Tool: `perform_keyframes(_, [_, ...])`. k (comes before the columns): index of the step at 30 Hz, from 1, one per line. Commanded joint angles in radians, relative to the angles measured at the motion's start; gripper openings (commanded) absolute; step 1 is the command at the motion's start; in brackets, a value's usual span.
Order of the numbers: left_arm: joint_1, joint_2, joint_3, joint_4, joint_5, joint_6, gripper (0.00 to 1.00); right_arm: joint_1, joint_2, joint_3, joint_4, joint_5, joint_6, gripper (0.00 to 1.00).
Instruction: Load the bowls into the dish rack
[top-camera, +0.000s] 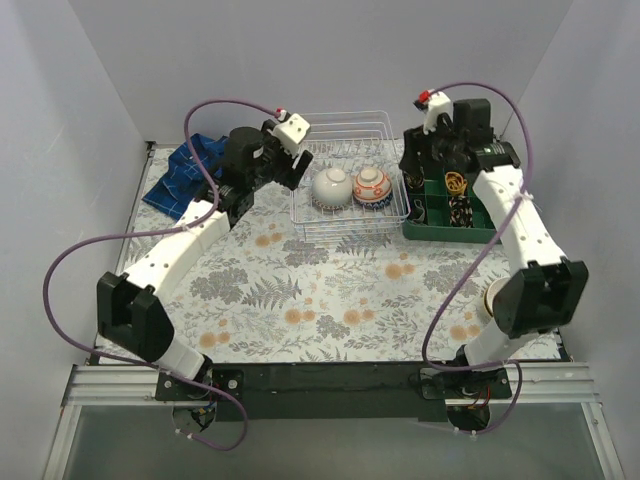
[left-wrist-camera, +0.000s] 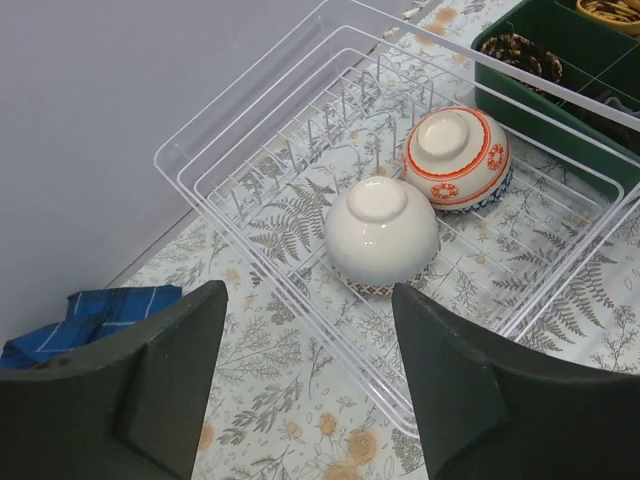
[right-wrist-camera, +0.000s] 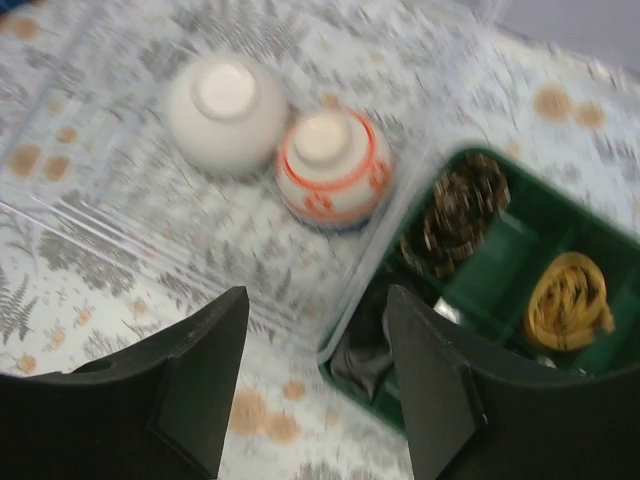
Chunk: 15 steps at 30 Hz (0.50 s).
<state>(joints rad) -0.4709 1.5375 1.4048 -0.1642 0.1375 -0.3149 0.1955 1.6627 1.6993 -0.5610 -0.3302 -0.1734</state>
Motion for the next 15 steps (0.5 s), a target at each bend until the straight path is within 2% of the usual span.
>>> perform_keyframes(1, [0.018,-0.054,-0.119,0.02,-0.076,-0.024,0.7,-0.045,-0.141,-0.258,-0.161,0.284,0.01,0.66])
perform_keyframes(5, [0.037,-0.088,-0.193,0.043,-0.088,-0.046,0.71,-0.096,-0.259,-0.416,-0.249,0.379,-0.119,0.66])
perform_keyframes(8, [0.046,-0.123,-0.243,0.051,-0.111,-0.062,0.71,-0.14,-0.317,-0.46,-0.304,0.425,-0.216,0.66])
perform_keyframes(15, [0.084,-0.344,-0.412,0.039,-0.17,-0.075,0.72,-0.186,-0.38,-0.484,-0.614,0.338,-0.417,0.65])
